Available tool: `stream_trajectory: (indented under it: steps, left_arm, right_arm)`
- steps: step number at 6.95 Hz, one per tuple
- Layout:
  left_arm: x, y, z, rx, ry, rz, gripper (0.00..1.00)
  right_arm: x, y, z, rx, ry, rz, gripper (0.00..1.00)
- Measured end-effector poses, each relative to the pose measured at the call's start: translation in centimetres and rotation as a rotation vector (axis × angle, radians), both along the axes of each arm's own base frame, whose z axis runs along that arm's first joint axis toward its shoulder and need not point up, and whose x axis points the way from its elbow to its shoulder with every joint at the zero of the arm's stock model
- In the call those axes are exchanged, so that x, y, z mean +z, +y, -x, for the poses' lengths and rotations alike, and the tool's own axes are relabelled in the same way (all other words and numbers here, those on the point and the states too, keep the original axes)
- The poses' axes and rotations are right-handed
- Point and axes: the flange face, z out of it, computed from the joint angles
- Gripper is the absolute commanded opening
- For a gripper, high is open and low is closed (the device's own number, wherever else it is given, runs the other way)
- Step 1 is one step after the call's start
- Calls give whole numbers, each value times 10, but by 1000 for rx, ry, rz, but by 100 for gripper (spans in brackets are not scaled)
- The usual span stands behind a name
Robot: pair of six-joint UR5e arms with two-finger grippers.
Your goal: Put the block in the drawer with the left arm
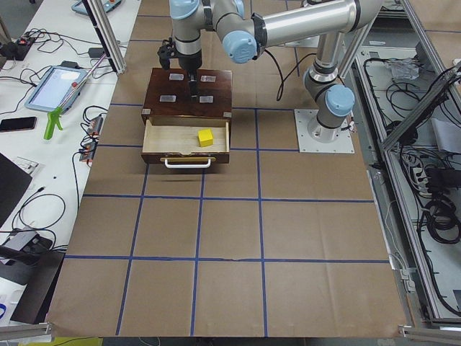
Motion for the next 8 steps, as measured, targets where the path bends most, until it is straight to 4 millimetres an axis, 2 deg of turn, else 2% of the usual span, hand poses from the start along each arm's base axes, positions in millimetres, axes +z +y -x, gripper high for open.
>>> stream_trajectory:
  steps: [2, 4, 6, 8]
  left_arm:
    - [9, 6, 61, 11, 20, 17, 99]
    - [7, 18, 117, -30, 25, 9, 98]
    - [2, 29, 151, -89, 22, -4, 98]
    - [-9, 45, 167, -132, 19, -24, 98]
  right_arm:
    - [0, 0, 0, 0, 0, 0, 100]
    - [0, 0, 0, 0, 0, 0, 100]
    - [0, 0, 0, 0, 0, -1, 100]
    - [0, 0, 0, 0, 0, -1, 100]
